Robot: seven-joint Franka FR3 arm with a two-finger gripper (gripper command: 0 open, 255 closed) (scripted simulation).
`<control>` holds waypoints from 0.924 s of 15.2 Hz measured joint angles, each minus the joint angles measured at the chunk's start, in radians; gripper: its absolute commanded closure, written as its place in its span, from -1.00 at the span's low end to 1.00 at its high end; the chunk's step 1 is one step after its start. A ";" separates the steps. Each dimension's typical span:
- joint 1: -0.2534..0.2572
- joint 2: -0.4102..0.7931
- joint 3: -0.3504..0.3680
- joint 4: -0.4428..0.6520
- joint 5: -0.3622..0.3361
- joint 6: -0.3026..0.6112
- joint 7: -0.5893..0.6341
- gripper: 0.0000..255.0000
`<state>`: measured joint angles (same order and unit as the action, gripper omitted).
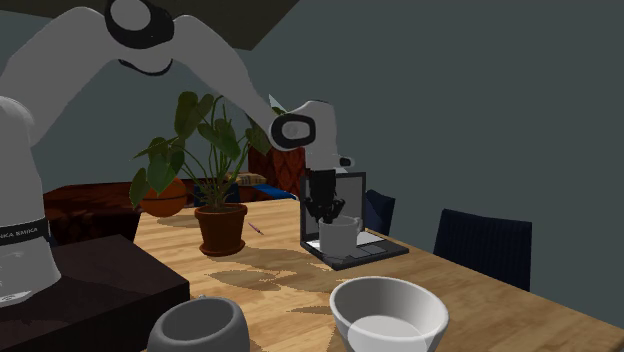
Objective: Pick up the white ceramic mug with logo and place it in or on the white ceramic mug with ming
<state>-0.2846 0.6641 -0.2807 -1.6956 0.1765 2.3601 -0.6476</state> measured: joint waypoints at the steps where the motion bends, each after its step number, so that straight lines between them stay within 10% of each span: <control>1: 0.002 -0.008 -0.002 0.001 -0.002 -0.009 0.001 1.00; 14: 0.022 -0.171 -0.036 -0.111 -0.041 -0.057 -0.002 1.00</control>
<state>-0.2630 0.4935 -0.3166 -1.8064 0.1359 2.3032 -0.6491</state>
